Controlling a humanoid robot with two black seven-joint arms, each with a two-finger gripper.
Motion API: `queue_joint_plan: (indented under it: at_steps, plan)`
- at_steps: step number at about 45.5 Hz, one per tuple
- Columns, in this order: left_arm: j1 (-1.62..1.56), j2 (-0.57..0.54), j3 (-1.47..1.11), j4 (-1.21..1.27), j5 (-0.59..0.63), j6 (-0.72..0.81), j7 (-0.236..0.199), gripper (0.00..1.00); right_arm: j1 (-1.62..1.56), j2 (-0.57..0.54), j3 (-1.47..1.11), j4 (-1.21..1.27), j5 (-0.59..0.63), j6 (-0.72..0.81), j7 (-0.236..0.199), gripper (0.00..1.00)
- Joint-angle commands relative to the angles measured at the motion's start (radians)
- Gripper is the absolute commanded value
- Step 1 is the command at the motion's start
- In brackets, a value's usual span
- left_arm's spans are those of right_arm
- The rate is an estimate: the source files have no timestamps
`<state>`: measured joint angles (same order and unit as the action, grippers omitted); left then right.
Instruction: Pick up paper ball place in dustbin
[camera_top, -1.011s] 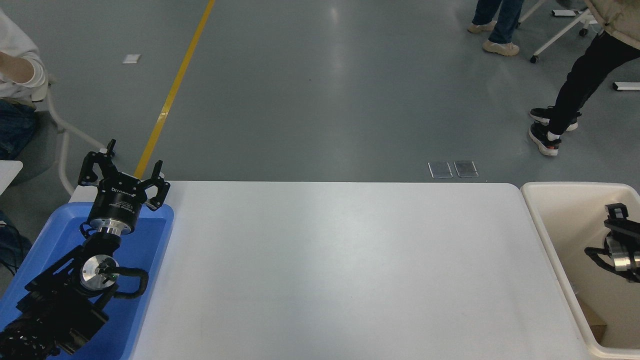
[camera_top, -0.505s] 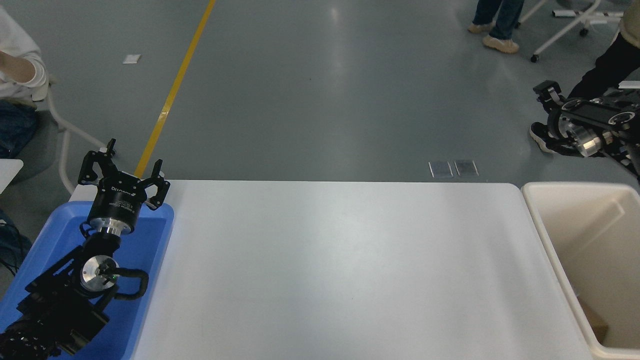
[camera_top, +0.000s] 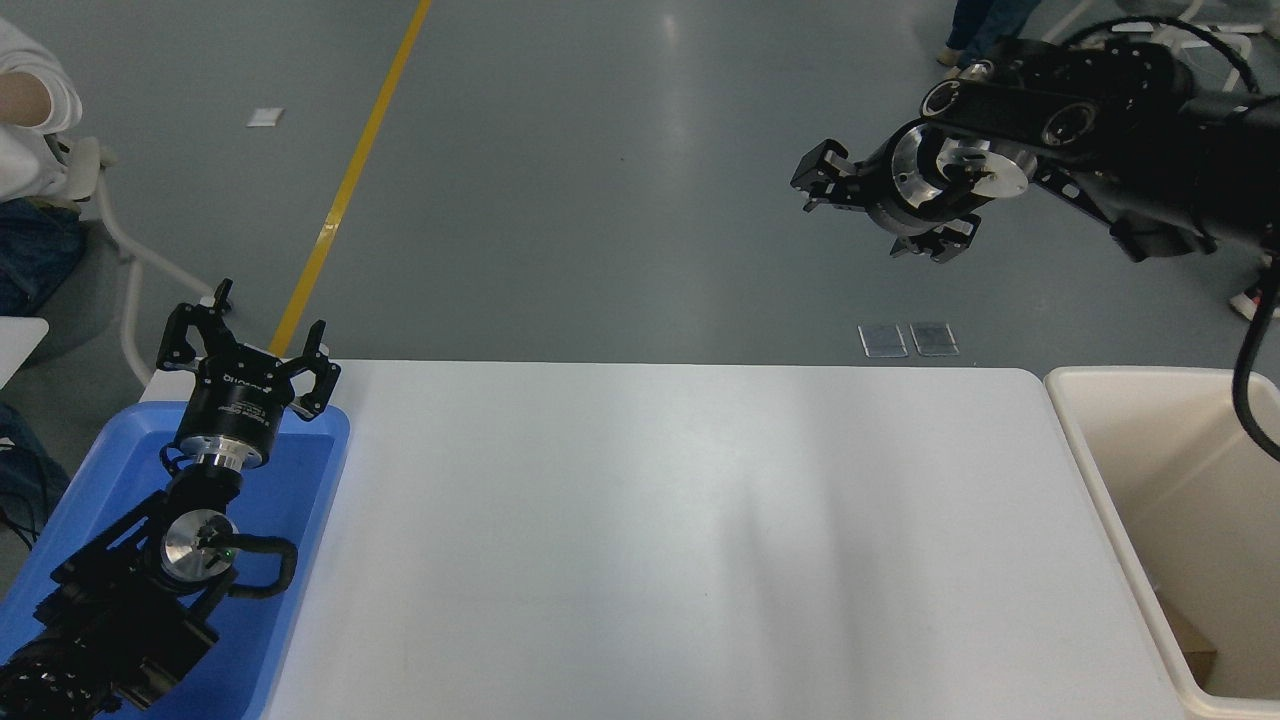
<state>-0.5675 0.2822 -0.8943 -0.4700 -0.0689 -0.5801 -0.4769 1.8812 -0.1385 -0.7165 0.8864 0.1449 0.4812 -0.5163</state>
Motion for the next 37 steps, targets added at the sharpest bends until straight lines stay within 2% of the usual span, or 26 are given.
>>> queue_joint_plan:
  at_steps: [1, 13, 37]
  plan:
    - [0.0, 0.0, 0.0, 0.001, 0.0, 0.0, 0.0, 0.99, 0.108, -0.019, -0.001, 0.147, 0.007, 0.178, -0.014, 1.0]
    - [0.0, 0.0, 0.0, 0.001, 0.0, 0.002, 0.0, 0.99, 0.173, -0.104, -0.003, 0.255, 0.007, 0.25, -0.064, 1.0]
    - [0.0, 0.0, 0.0, 0.001, 0.0, 0.0, 0.0, 0.99, 0.19, -0.112, 0.005, 0.278, 0.009, 0.255, -0.067, 1.0]
